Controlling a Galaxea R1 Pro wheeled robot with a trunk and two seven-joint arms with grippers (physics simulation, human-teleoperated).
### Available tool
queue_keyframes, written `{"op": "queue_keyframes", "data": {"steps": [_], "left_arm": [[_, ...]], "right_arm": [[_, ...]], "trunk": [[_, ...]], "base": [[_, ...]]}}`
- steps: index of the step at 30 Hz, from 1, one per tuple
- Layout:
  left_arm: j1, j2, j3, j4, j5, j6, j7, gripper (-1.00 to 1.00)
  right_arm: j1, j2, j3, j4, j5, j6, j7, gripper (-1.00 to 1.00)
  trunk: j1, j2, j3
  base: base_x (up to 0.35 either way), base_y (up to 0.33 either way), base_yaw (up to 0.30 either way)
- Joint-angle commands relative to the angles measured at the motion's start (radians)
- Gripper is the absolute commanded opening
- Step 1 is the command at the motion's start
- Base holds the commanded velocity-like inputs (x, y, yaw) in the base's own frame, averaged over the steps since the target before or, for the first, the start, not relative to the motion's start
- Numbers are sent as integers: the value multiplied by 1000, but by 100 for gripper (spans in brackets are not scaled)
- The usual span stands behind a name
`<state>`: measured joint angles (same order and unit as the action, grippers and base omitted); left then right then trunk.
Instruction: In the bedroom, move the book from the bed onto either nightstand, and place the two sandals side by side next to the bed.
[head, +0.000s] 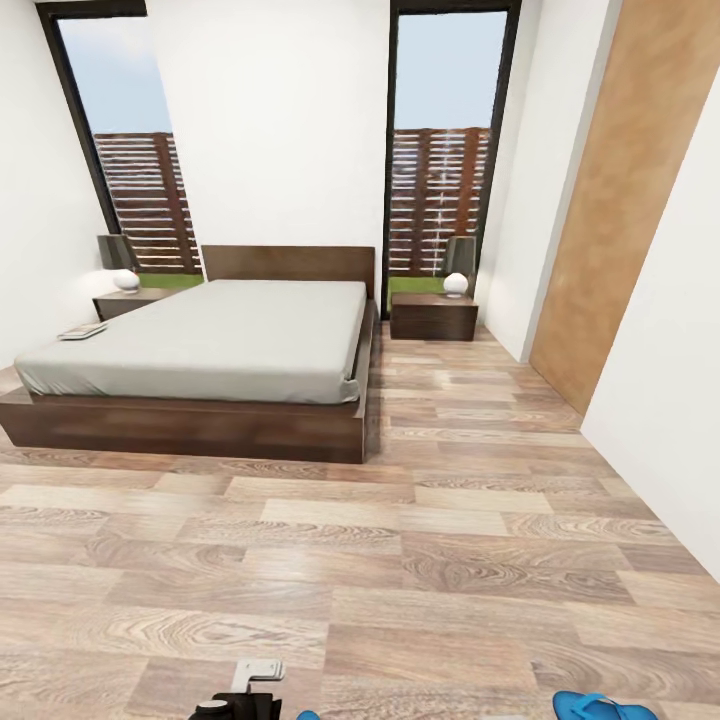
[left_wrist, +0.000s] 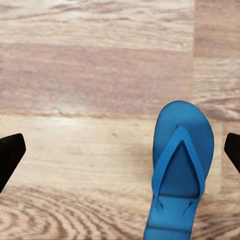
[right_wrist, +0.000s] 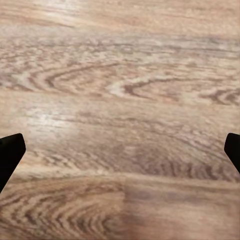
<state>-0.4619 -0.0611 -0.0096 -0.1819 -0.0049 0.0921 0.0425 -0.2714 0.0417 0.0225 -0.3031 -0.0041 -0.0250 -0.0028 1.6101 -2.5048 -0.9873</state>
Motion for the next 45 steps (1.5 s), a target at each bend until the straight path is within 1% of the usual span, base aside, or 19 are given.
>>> {"op": "queue_keyframes", "data": {"steps": [1,15,22,31,45], "left_arm": [[0,-1,-1,-2,0,5,5,100],[0,-3,-1,-2,1,-1,10,100],[0,-3,-1,-2,1,-20,11,100],[0,-4,-1,-2,-3,-31,11,100],[0,-11,-1,2,-7,-35,10,100]], "right_arm": [[0,0,2,0,0,-3,0,100],[-1,1,0,-6,0,-3,11,100],[-2,4,-1,-15,0,0,12,100],[-5,7,0,-58,0,6,10,100],[-6,4,3,-68,-3,7,16,100]], "trunk": [[0,0,-1],[0,0,-1],[0,0,-1],[0,0,-1],[0,0,-1]], "base": [[0,0,0],[0,0,0],[0,0,0],[0,0,0],[0,0,0]]}}
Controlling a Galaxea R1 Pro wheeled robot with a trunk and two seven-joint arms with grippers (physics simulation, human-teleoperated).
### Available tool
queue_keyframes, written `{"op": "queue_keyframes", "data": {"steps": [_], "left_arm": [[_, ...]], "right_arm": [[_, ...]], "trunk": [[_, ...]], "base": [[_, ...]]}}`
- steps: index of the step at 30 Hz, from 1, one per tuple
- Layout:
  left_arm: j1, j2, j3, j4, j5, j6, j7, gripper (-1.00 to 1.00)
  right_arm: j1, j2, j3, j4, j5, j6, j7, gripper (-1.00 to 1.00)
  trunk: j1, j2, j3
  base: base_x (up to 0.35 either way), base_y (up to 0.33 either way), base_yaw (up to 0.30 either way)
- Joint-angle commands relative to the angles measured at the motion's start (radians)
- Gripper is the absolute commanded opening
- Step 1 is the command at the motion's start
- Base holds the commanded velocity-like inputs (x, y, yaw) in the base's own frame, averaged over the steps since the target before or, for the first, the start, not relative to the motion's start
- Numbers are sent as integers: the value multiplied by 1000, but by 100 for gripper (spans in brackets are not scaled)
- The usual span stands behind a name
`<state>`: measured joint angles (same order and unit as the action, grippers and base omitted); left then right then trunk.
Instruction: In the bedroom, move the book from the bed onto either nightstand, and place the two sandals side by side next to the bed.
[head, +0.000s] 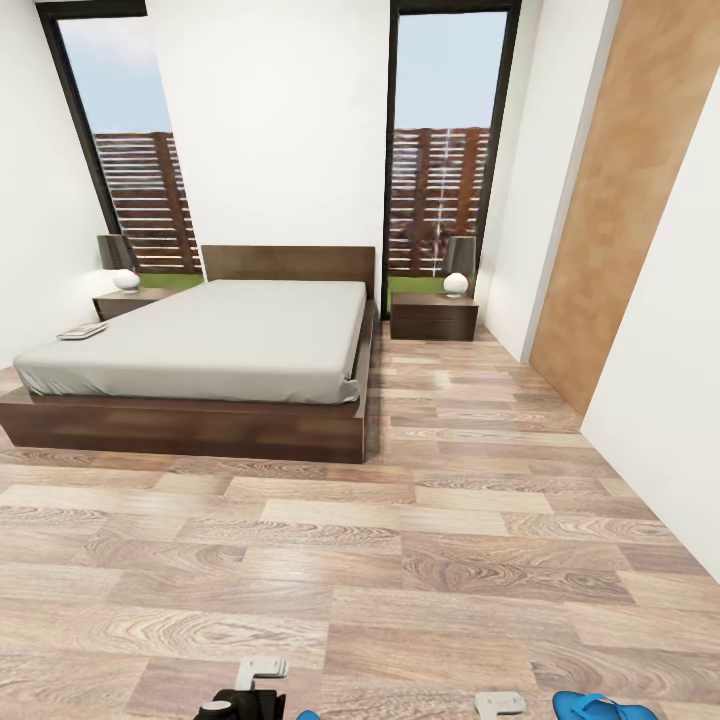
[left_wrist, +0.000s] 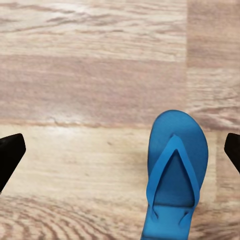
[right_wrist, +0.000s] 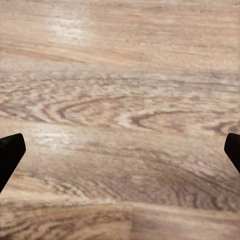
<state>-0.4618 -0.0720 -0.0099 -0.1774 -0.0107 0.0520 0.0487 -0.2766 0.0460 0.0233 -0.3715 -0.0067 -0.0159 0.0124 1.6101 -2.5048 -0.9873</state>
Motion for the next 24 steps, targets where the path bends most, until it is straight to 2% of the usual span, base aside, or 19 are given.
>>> {"op": "queue_keyframes", "data": {"steps": [1,15,24], "left_arm": [[0,-1,-1,0,-1,6,4,100],[0,-1,-2,6,-2,6,2,100],[0,-1,-1,7,-2,5,2,100]], "right_arm": [[0,0,2,0,0,-2,1,100],[0,2,3,-1,1,-2,3,100],[0,2,4,-1,2,-2,3,100]], "trunk": [[0,0,-1],[0,0,-1],[0,0,-1]], "base": [[0,0,0],[0,0,-2],[0,0,-133]]}}
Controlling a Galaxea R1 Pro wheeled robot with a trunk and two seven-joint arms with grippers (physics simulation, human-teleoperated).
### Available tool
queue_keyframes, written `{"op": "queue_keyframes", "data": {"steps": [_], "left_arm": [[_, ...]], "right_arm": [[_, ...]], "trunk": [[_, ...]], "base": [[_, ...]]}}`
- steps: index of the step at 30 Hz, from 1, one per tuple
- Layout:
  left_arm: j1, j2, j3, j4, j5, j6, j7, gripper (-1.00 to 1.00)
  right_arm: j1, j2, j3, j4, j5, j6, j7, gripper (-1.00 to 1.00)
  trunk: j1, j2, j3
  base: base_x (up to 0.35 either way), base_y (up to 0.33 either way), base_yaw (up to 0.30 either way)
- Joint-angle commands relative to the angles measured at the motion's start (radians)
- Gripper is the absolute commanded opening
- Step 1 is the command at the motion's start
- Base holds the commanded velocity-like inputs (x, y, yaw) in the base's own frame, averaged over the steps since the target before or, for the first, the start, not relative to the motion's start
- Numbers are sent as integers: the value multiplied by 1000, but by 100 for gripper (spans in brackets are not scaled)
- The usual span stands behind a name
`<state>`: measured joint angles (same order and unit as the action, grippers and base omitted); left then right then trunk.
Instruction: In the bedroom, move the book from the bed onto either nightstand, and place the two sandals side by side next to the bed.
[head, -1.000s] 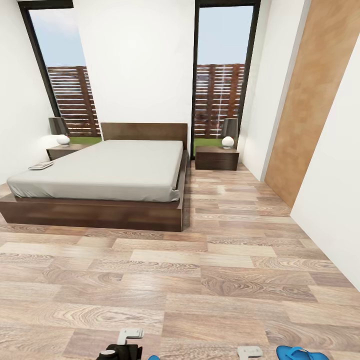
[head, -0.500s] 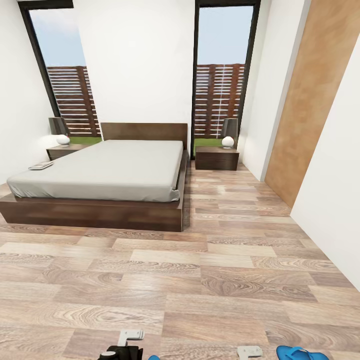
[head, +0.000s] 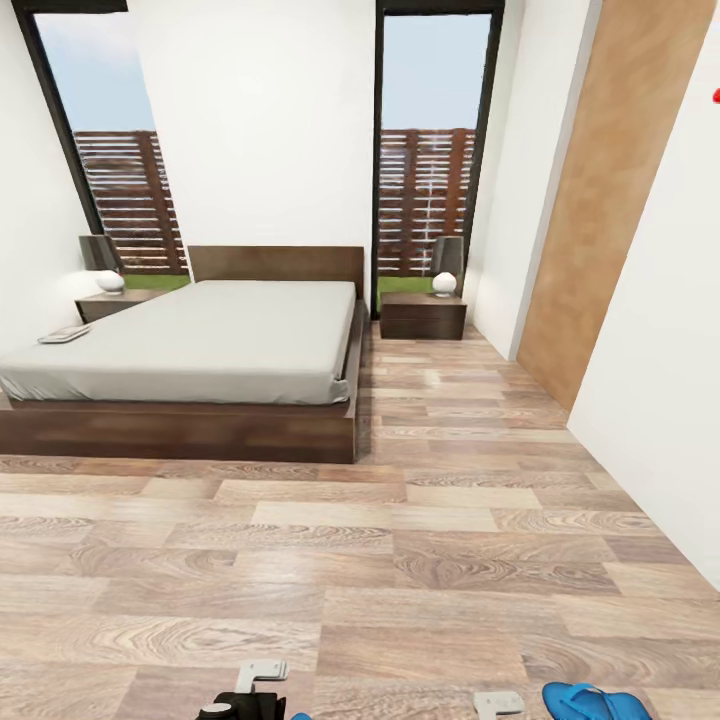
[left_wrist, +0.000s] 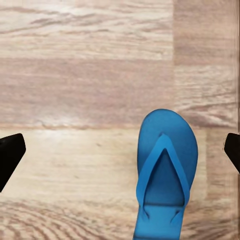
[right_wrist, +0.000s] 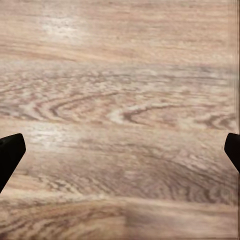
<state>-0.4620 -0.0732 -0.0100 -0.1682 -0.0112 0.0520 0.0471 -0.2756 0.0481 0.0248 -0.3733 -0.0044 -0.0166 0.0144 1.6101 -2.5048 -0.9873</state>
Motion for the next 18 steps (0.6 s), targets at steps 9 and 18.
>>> {"op": "queue_keyframes", "data": {"steps": [9,18], "left_arm": [[0,0,-1,-2,-1,5,4,100],[0,0,-1,-2,-1,5,4,100]], "right_arm": [[-1,0,1,1,0,-2,1,100],[-1,-1,1,0,-1,-2,1,100]], "trunk": [[0,0,-1],[0,0,-1]], "base": [[0,0,-92],[0,0,-21]]}}
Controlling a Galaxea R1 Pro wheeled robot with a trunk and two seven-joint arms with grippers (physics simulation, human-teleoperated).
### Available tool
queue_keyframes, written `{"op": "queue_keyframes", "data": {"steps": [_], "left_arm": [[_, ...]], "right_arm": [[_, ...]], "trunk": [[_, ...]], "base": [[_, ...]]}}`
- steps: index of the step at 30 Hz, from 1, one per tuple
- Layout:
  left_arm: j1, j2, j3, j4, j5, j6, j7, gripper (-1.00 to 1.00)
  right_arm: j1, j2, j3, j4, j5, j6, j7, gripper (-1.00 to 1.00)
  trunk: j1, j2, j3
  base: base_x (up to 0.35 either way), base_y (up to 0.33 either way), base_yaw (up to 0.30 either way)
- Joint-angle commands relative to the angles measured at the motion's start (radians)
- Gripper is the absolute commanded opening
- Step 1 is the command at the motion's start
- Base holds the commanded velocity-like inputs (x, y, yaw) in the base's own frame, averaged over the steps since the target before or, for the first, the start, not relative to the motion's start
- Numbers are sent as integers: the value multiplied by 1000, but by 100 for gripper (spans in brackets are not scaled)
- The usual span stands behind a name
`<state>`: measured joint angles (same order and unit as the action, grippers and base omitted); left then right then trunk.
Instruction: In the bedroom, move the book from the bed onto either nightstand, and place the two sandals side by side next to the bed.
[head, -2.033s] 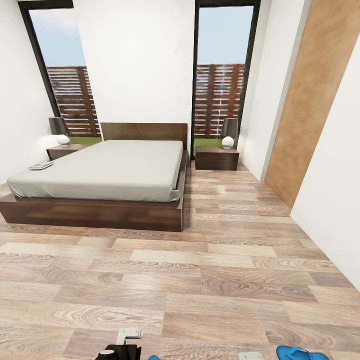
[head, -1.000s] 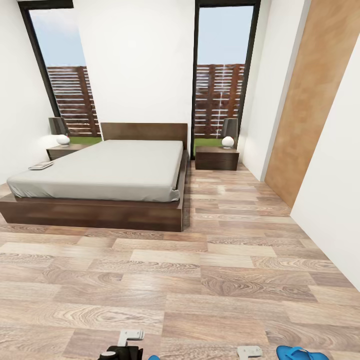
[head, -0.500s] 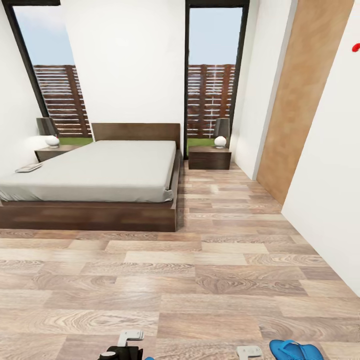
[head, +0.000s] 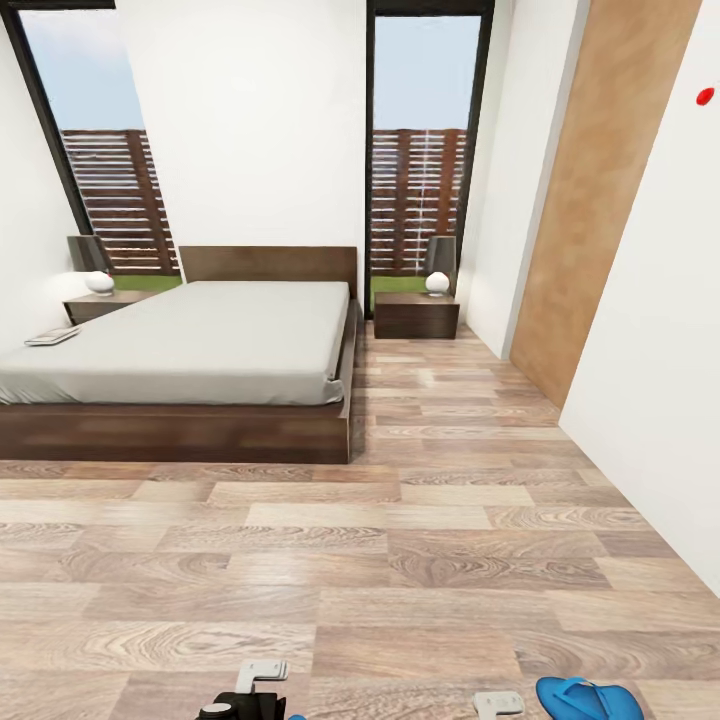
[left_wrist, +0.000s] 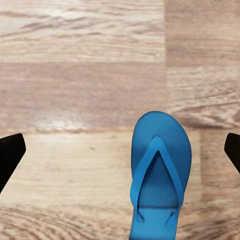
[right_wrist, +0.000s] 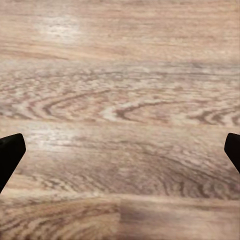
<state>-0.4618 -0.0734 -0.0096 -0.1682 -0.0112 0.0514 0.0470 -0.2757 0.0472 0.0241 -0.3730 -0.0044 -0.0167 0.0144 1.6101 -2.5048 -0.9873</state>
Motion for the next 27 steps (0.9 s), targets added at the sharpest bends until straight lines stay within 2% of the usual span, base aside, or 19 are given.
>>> {"op": "queue_keyframes", "data": {"steps": [1,10,18,27], "left_arm": [[0,0,-1,-2,-1,5,4,100],[0,0,-1,-2,-1,5,4,100],[0,0,-1,-2,-1,5,4,100],[0,-1,-2,-2,-1,5,4,100]], "right_arm": [[0,0,2,0,0,-2,1,100],[0,0,2,1,-1,-2,1,100],[0,0,2,1,-1,-2,1,100],[0,-1,2,1,-1,-2,1,100]], "trunk": [[0,0,-1],[0,0,-1],[3,-2,-32],[3,-2,-32]], "base": [[0,0,-9],[0,0,-5],[0,0,-1],[0,0,0]]}}
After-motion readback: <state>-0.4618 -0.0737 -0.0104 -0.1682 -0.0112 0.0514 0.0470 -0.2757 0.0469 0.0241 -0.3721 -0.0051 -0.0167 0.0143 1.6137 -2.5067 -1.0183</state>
